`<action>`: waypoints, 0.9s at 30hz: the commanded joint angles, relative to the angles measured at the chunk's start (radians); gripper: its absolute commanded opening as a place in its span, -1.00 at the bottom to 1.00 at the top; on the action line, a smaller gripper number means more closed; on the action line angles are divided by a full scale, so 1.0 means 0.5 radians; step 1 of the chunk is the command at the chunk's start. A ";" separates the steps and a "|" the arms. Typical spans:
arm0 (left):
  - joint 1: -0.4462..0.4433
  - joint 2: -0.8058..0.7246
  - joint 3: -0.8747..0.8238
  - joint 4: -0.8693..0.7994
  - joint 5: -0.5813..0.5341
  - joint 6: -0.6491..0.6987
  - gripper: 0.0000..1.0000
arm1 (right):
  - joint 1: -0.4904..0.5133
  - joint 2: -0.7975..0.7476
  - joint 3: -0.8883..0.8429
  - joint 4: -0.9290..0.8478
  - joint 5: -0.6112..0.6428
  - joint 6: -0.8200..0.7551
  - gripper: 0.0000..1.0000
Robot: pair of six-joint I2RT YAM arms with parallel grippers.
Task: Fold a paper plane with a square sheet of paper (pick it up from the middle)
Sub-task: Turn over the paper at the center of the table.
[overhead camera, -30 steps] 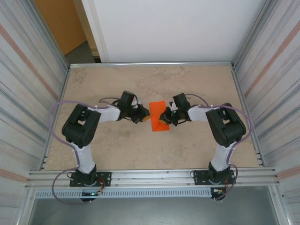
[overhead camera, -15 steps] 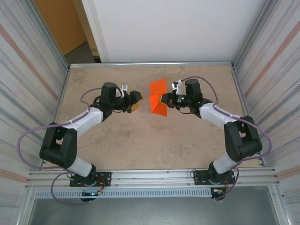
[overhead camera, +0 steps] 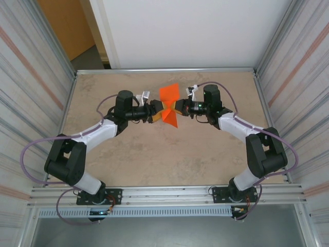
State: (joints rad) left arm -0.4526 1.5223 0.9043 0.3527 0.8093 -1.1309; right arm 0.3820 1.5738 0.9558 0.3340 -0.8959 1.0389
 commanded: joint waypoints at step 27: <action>0.029 -0.019 0.214 -0.567 -0.095 0.448 -0.88 | -0.172 -0.222 0.061 -0.767 0.370 -0.314 -0.11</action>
State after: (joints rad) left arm -0.4488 1.5223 0.9596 0.2321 0.8047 -1.0229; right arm 0.3218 1.5120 0.9562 0.1390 -0.8131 0.9794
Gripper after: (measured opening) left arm 0.061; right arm 0.434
